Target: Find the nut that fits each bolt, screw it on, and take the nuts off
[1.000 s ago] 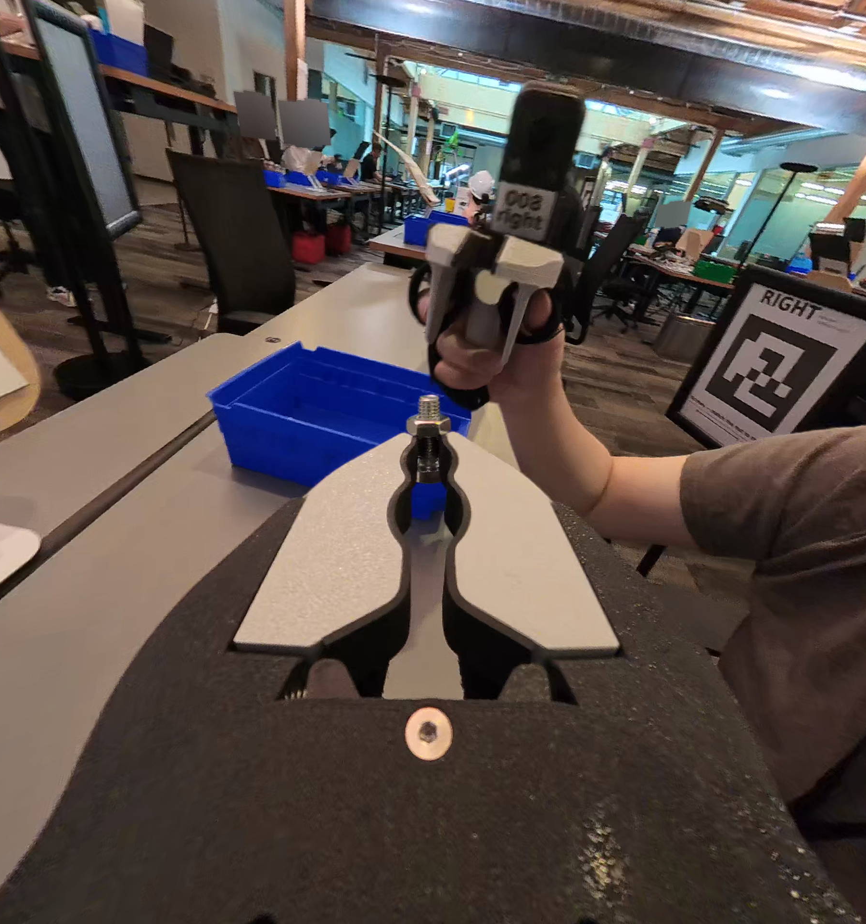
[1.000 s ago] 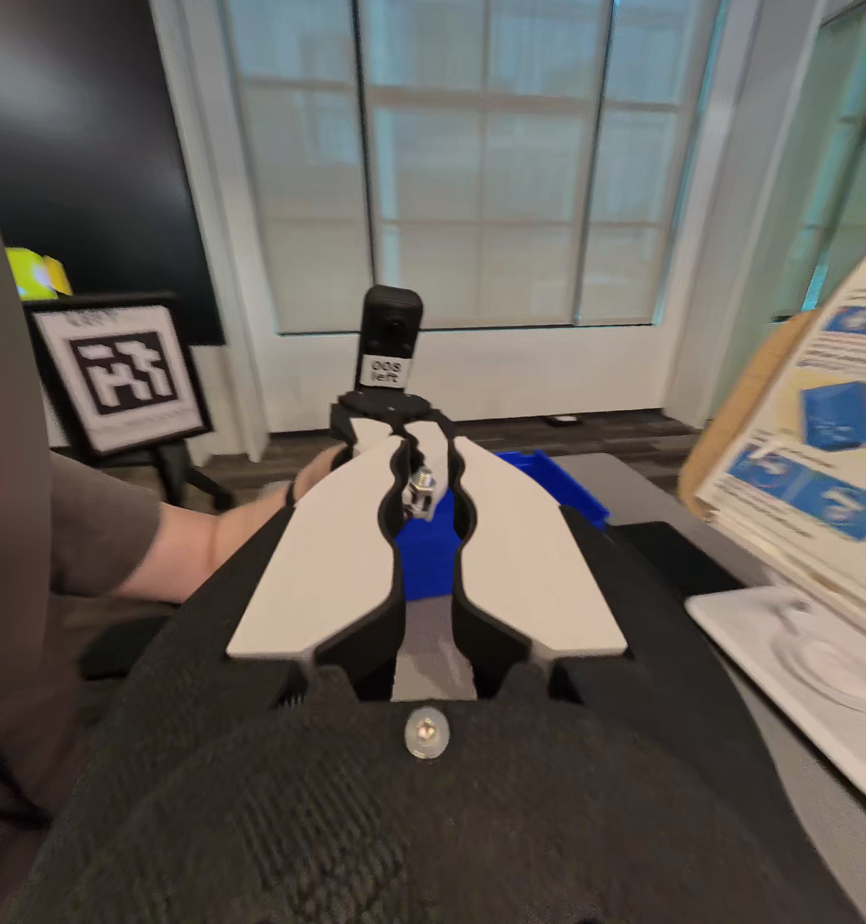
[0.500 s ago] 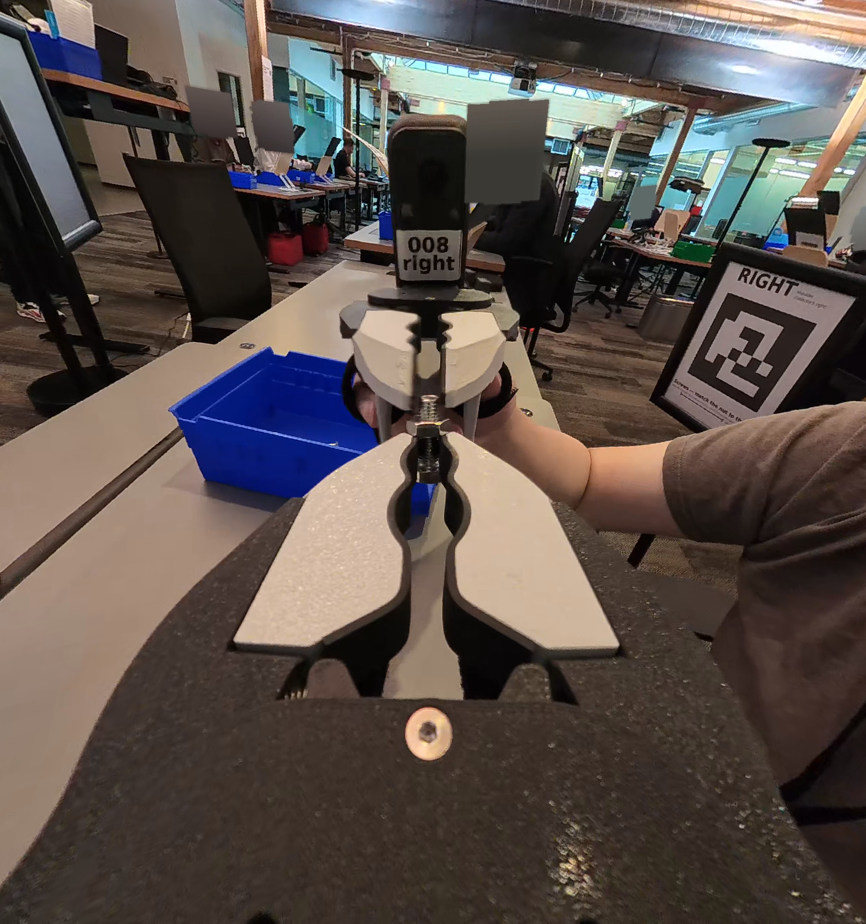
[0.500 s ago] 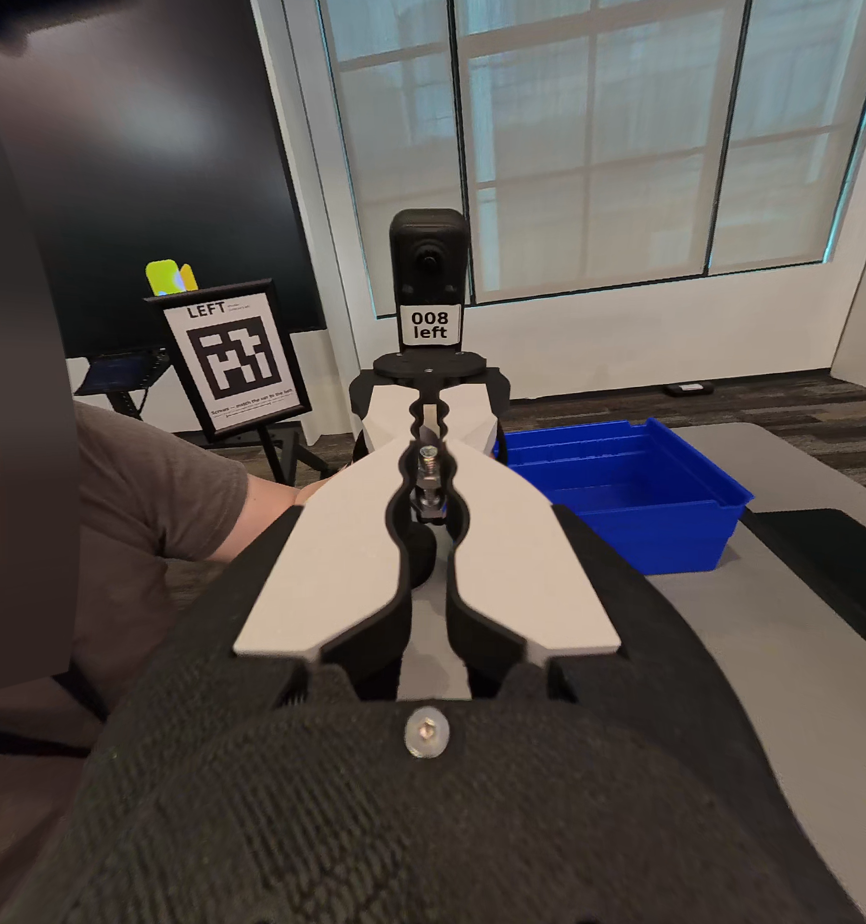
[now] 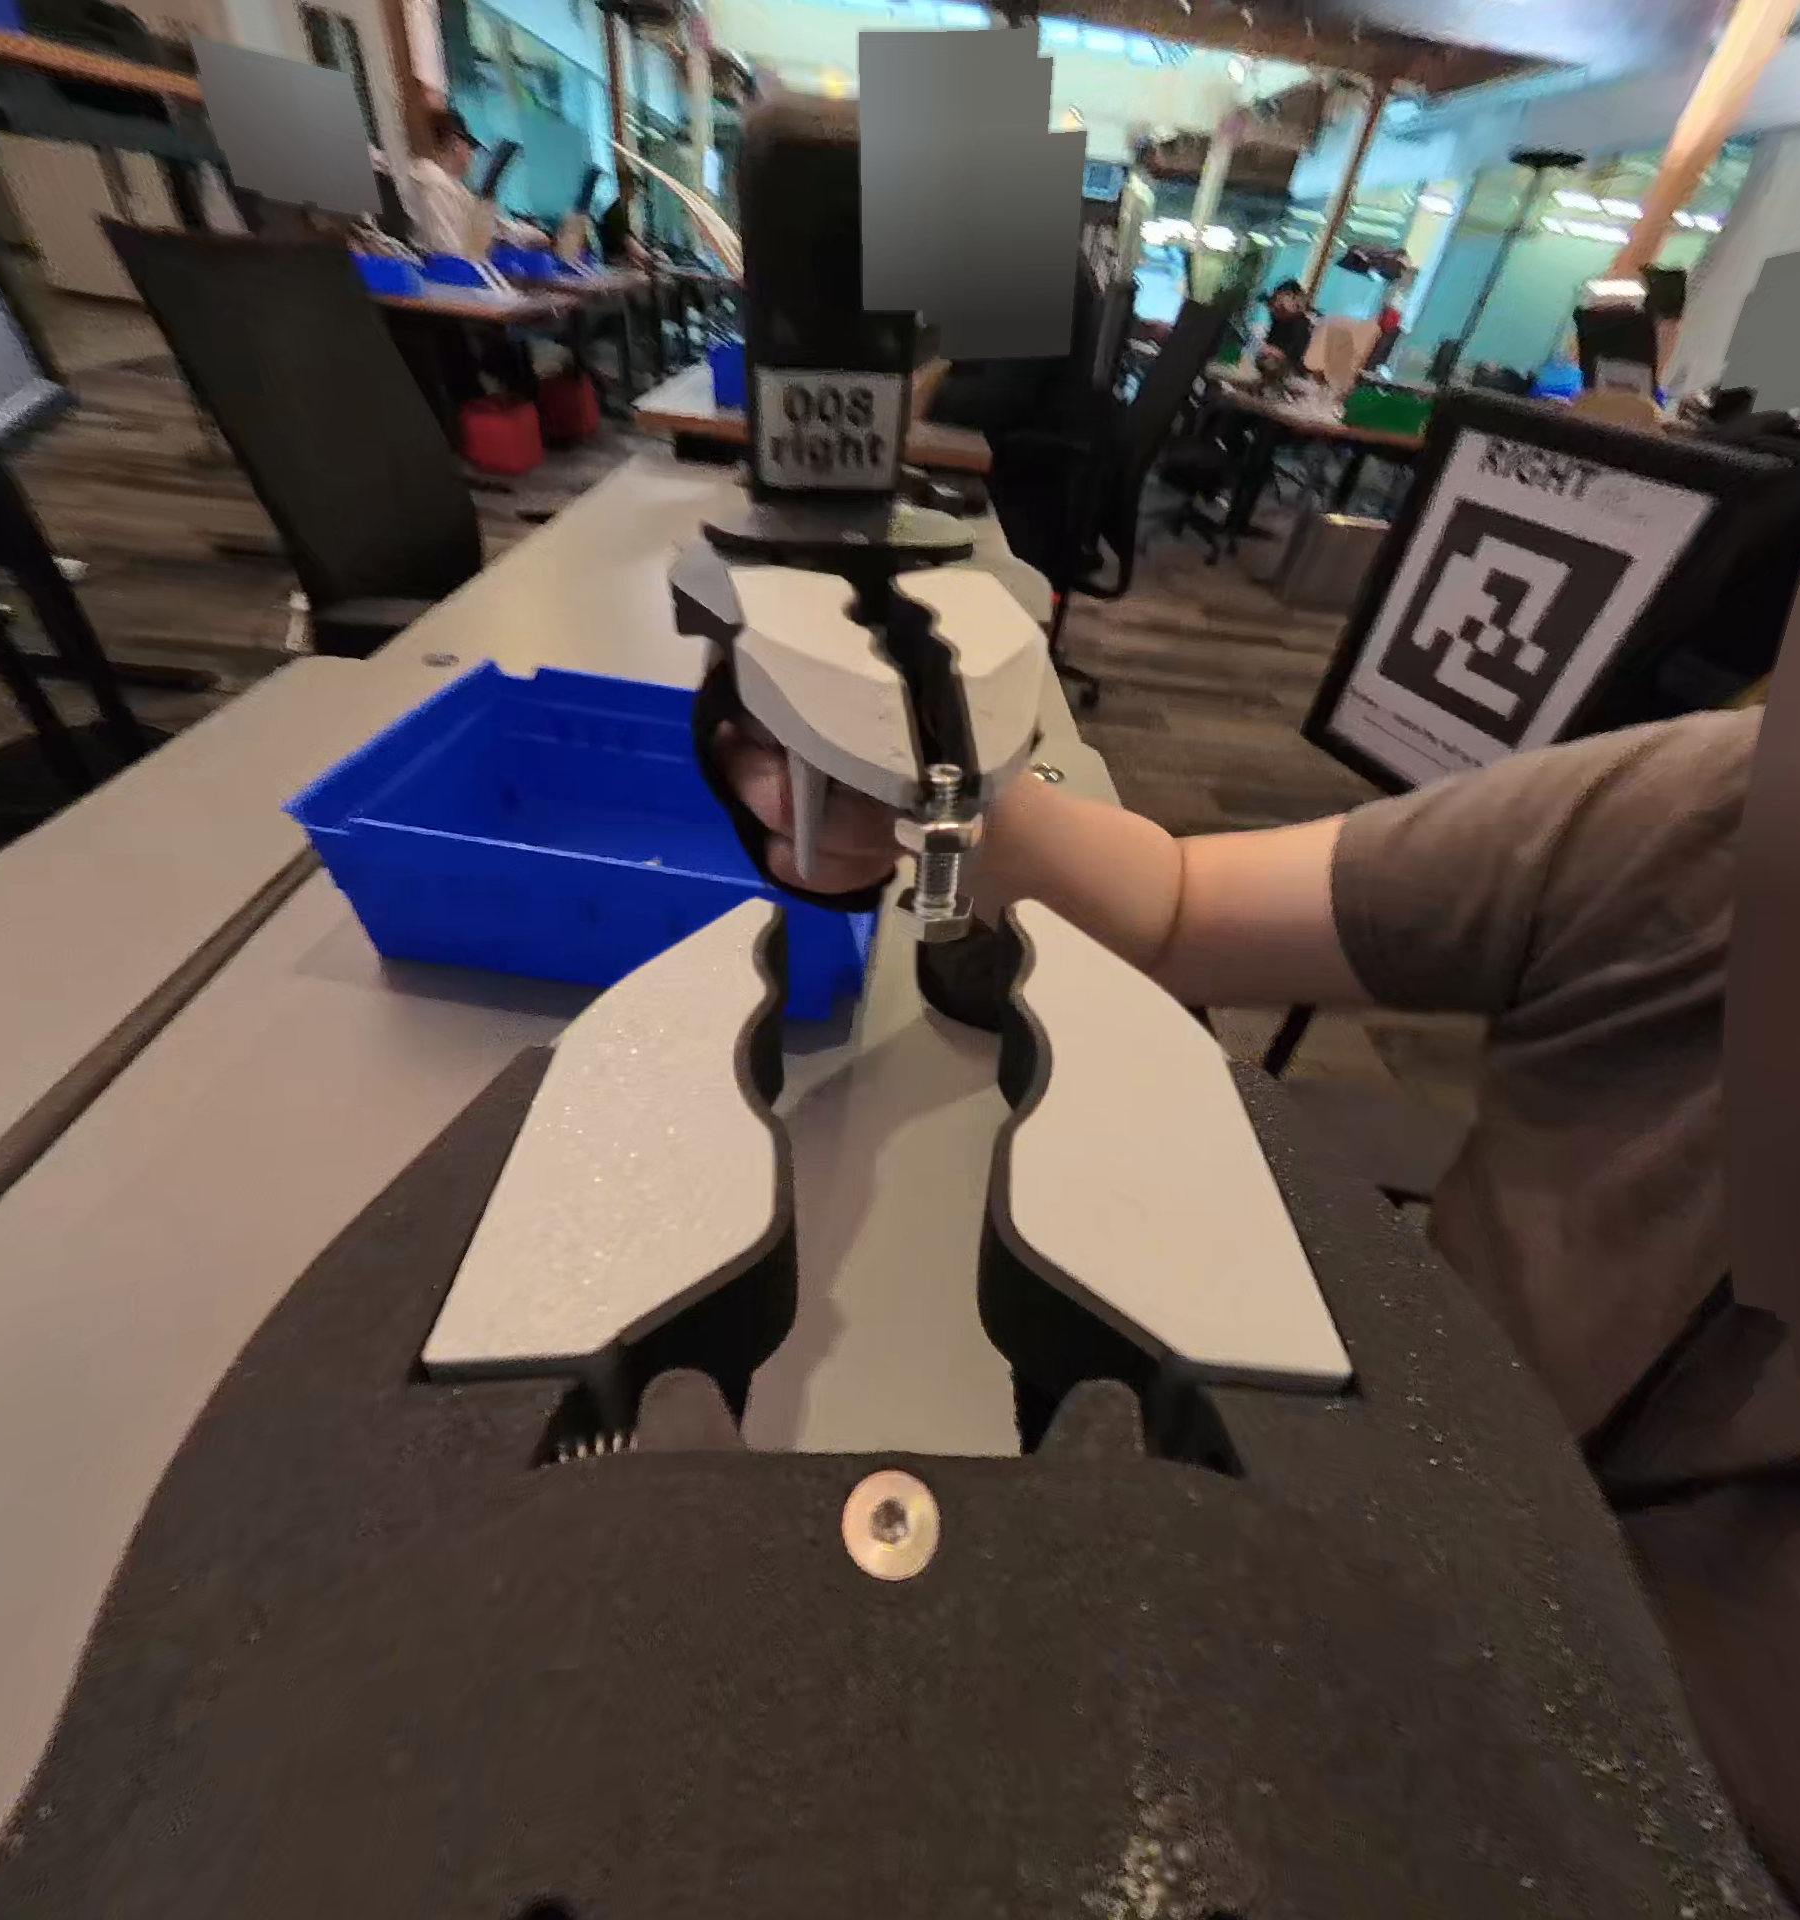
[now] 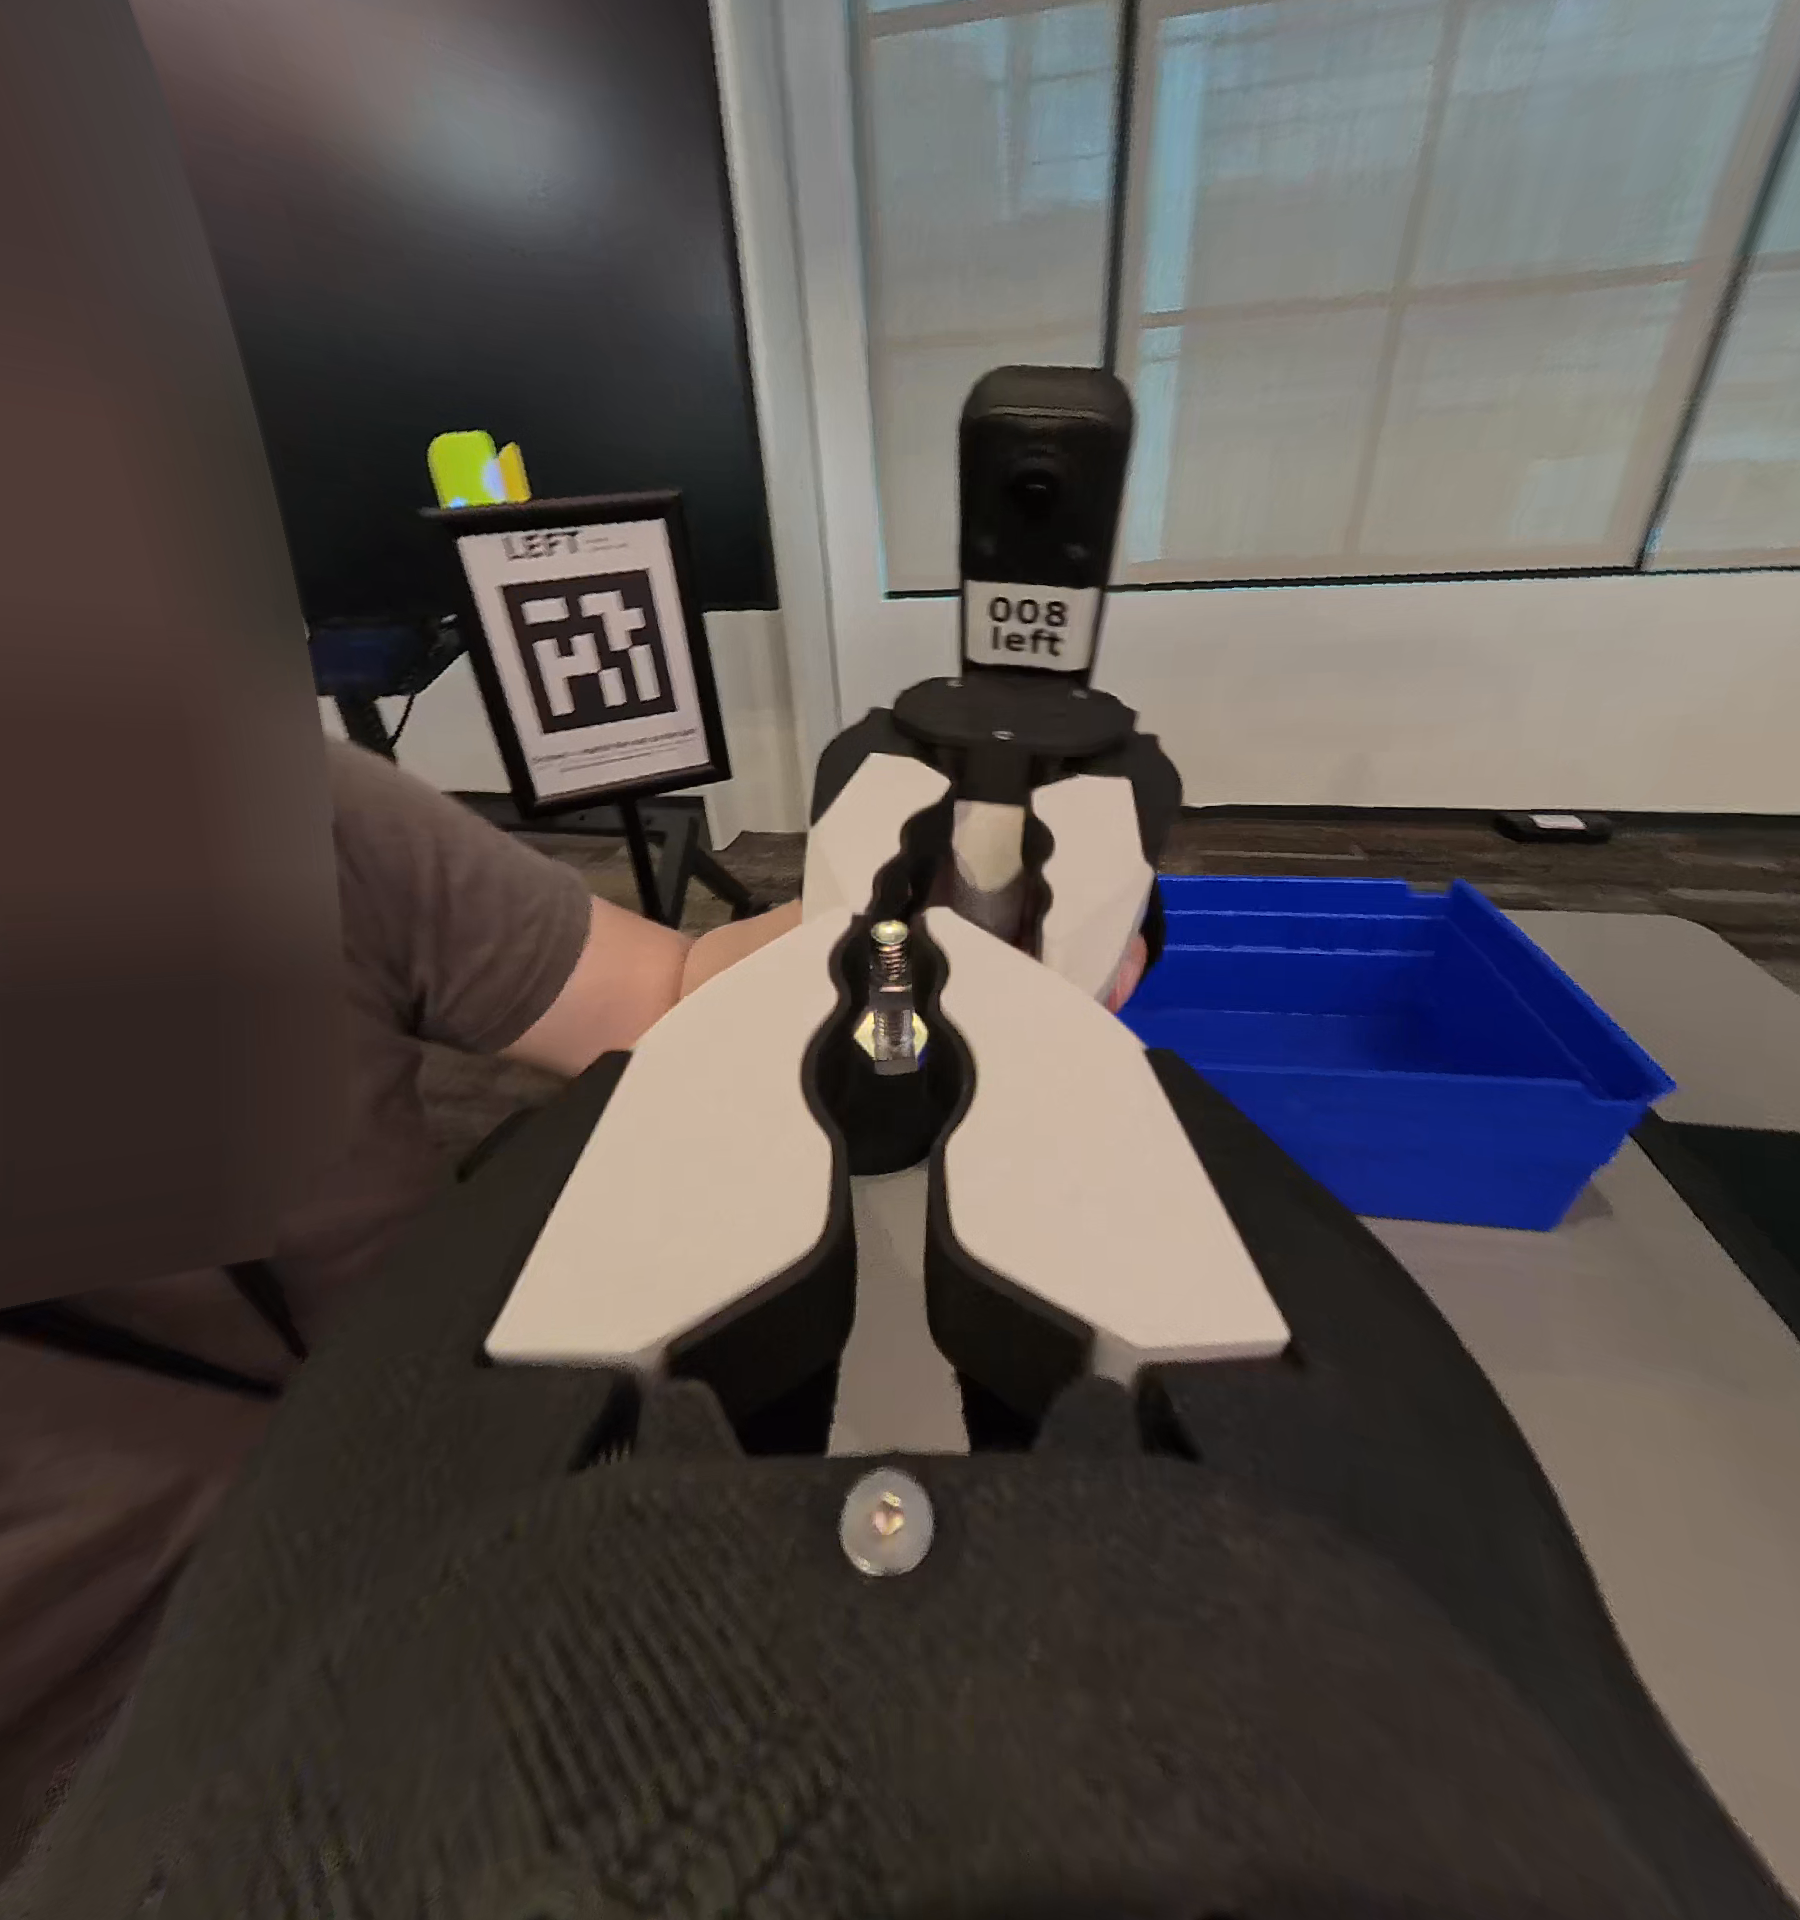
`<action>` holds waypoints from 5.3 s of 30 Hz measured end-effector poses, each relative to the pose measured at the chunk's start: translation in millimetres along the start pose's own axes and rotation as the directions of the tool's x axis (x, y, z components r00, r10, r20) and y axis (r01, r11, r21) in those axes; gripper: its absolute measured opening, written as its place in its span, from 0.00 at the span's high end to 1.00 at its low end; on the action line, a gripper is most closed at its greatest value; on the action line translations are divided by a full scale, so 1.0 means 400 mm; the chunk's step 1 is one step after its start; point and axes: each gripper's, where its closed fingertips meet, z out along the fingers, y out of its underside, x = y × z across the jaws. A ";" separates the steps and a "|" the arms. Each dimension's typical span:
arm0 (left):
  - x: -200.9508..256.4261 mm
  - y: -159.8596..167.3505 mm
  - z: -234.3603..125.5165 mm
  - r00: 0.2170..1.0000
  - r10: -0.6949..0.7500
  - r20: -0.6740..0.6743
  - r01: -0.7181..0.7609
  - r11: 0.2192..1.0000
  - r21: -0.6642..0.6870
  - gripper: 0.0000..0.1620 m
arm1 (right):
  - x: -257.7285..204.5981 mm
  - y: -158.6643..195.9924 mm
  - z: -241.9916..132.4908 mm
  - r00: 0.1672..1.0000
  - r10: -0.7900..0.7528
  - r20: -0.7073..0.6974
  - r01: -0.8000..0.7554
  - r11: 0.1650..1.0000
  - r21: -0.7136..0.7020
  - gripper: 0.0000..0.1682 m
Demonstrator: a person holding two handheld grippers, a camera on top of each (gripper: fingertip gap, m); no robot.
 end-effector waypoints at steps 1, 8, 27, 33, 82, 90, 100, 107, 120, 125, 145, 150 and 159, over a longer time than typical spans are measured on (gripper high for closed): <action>0.014 0.007 0.011 0.999 0.010 -0.035 -0.010 1.000 -0.007 0.77 | -0.011 0.003 0.001 0.999 -0.017 0.028 0.017 1.000 -0.008 0.95; 0.046 0.029 0.054 0.993 0.094 -0.075 -0.097 0.995 -0.029 0.83 | -0.038 0.017 0.001 0.992 -0.101 0.078 0.105 0.993 -0.045 0.95; 0.049 0.023 0.059 0.992 0.089 -0.089 -0.090 0.996 -0.003 0.91 | -0.043 0.007 -0.011 0.988 -0.115 0.101 0.116 0.993 -0.005 0.95; 0.049 0.024 0.061 0.993 0.069 -0.099 -0.069 0.998 0.000 0.91 | -0.041 0.008 -0.010 0.989 -0.111 0.101 0.111 0.994 -0.001 0.95; 0.058 -0.031 0.050 0.996 0.040 -0.074 -0.031 0.993 0.114 0.91 | -0.013 -0.013 0.000 0.998 -0.002 0.061 -0.002 0.997 0.074 0.79; 0.052 -0.027 0.052 0.997 0.048 -0.060 -0.041 0.994 0.104 0.91 | -0.030 -0.021 0.006 0.996 0.004 0.085 -0.011 0.996 0.085 0.81; 0.054 -0.036 0.043 0.997 0.040 -0.071 -0.031 0.992 0.126 0.91 | -0.004 -0.022 -0.019 0.996 0.036 0.078 -0.044 0.994 0.102 0.82; 0.057 -0.023 0.058 0.996 0.038 -0.082 -0.029 0.994 0.109 0.91 | -0.032 -0.015 0.015 0.996 0.014 0.092 -0.021 0.996 0.082 0.82; 0.056 -0.024 0.056 0.996 0.044 -0.077 -0.035 0.993 0.109 0.91 | -0.041 -0.029 -0.003 0.984 0.058 0.168 -0.079 0.990 0.119 0.84; 0.067 -0.030 0.056 0.995 0.051 -0.086 -0.041 0.992 0.116 0.91 | -0.031 -0.024 0.001 0.989 0.057 0.138 -0.072 0.991 0.109 0.82; 0.063 -0.046 0.039 0.996 0.049 -0.072 -0.038 0.989 0.141 0.91 | -0.015 -0.047 -0.030 0.992 0.075 0.101 -0.088 0.988 0.128 0.85; 0.073 -0.036 0.053 0.995 0.055 -0.086 -0.044 0.992 0.122 0.91 | -0.048 -0.039 0.013 0.994 0.040 0.106 -0.051 0.993 0.104 0.84; 0.067 -0.043 0.042 0.996 0.062 -0.066 -0.054 0.991 0.127 0.91 | -0.020 -0.063 -0.037 0.989 0.085 0.120 -0.104 0.981 0.165 0.85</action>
